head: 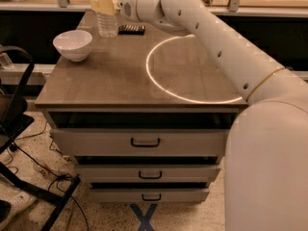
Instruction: Place water bottle into white bowl
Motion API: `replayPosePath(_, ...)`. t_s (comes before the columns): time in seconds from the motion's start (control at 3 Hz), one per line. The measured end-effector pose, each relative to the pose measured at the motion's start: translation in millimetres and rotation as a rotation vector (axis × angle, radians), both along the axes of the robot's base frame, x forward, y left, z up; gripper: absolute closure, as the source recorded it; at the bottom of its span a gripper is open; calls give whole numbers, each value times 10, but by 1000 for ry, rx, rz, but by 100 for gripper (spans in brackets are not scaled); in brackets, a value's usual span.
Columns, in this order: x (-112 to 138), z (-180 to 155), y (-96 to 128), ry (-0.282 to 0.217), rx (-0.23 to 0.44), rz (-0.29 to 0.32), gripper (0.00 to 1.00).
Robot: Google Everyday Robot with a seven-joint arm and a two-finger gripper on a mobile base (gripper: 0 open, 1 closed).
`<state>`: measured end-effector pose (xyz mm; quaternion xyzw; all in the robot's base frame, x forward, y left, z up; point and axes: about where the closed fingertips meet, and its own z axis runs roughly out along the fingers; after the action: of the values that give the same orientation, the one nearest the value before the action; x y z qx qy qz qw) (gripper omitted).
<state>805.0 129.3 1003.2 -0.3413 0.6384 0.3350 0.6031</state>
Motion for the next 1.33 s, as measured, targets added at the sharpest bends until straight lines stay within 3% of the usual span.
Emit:
replayPosePath(0.33,-28,-4,84,-10,52,16,100)
replayPosePath(0.67,-20,2,131,-11,51,23,100)
replayPosePath(1.33,75,49,677,-26,48,116,100)
